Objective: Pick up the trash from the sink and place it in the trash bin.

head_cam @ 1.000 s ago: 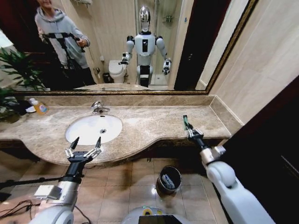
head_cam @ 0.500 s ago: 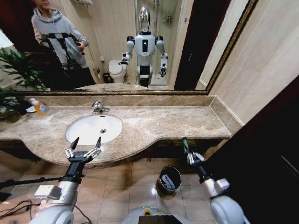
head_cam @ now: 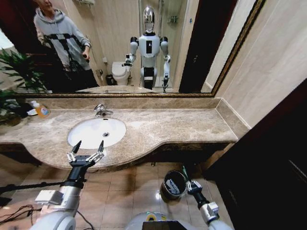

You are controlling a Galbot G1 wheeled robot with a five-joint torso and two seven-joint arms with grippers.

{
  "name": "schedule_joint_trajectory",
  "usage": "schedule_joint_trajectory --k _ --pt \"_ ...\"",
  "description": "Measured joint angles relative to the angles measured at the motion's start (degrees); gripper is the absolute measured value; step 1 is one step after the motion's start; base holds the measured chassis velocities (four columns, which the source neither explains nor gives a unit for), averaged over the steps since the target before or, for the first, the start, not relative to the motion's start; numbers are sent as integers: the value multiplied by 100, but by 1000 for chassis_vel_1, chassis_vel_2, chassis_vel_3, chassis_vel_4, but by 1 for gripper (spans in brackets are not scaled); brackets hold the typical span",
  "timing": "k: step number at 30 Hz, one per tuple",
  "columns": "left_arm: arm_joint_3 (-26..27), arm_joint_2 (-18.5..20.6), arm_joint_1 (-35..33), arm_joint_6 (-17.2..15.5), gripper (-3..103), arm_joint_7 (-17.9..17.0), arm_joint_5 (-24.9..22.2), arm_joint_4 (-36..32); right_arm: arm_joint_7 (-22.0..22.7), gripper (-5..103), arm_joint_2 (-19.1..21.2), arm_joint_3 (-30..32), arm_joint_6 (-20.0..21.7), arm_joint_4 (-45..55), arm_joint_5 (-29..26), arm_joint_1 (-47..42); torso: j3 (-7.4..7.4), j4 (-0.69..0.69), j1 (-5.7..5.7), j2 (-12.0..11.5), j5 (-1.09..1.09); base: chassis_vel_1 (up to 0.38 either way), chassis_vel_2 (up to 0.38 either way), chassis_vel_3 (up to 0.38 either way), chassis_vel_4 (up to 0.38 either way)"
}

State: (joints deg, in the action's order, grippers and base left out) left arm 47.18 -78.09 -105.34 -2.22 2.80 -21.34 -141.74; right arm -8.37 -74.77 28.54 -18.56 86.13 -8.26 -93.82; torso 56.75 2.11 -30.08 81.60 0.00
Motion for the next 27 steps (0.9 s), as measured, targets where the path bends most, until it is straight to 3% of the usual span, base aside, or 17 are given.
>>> schedule_joint_trajectory --k 3,15,27 --pt "0 0 0 0 100 0 0 0 -81 7 -121 -140 0 -784 90 461 0 0 -1 0 0 0 0 0 0" --pt "0 0 0 0 100 0 0 0 -277 7 -162 -576 139 -2378 644 1510 0 0 -1 0 -1 0 0 0 0" --pt "0 0 0 0 100 0 0 1 -565 7 -360 -842 556 -4072 1250 2852 0 0 -1 0 -1 0 0 0 0"
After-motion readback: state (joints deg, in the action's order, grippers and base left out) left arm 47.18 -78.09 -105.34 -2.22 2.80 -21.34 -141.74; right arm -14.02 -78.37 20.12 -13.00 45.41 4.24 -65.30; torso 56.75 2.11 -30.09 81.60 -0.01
